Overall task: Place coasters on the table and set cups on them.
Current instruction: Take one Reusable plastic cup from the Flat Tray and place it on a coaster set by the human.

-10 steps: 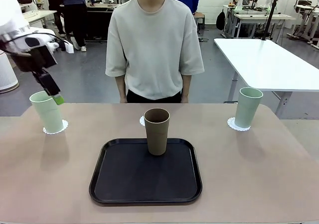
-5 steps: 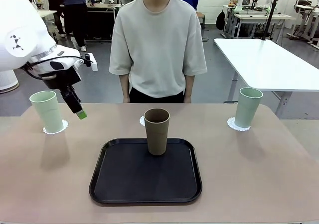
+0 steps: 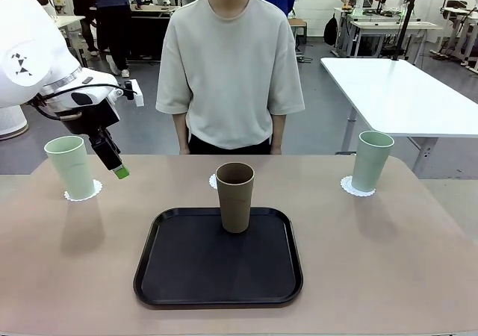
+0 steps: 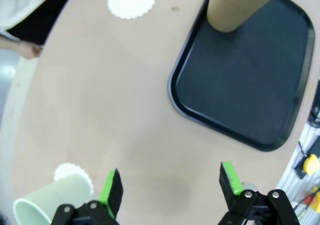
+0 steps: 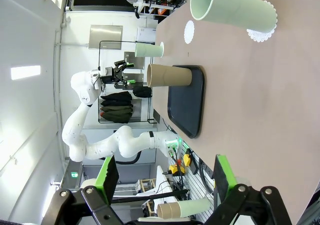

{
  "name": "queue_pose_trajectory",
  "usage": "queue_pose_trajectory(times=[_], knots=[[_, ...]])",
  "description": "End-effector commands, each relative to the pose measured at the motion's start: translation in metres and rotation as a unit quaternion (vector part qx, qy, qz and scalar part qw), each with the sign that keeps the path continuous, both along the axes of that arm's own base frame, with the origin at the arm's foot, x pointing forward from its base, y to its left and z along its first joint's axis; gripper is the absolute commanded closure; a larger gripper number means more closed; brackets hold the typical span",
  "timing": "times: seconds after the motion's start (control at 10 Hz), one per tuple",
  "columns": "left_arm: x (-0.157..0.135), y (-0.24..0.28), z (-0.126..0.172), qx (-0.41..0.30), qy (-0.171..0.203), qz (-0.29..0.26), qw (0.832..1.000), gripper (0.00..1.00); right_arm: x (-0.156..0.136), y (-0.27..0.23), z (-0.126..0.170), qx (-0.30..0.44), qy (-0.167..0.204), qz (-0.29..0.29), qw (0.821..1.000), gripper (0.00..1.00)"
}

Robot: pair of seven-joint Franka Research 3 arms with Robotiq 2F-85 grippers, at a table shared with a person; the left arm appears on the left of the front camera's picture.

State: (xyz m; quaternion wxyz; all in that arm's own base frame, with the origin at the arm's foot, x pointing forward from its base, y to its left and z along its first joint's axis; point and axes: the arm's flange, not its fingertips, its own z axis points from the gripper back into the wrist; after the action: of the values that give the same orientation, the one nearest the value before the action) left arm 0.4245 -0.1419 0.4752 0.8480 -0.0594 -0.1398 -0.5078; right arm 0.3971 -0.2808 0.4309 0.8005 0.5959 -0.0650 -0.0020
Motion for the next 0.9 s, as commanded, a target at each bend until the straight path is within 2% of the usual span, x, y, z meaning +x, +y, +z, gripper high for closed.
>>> queue_pose_trajectory(times=[0.0,0.6,0.8], knots=[[0.002,-0.003,0.002,0.009,0.003,0.006,1.0,0.0,0.0,0.001,0.0,-0.001,-0.003,-0.004,1.0,0.0],[0.0,0.0,0.0,0.0,0.0,0.0,1.0,0.0,0.0,0.001,0.0,-0.001,-0.003,-0.004,1.0,0.0],[0.027,-0.017,0.001,-0.02,-0.035,-0.072,0.997,0.0,0.0,0.001,0.0,-0.001,-0.003,-0.004,1.0,0.0]])
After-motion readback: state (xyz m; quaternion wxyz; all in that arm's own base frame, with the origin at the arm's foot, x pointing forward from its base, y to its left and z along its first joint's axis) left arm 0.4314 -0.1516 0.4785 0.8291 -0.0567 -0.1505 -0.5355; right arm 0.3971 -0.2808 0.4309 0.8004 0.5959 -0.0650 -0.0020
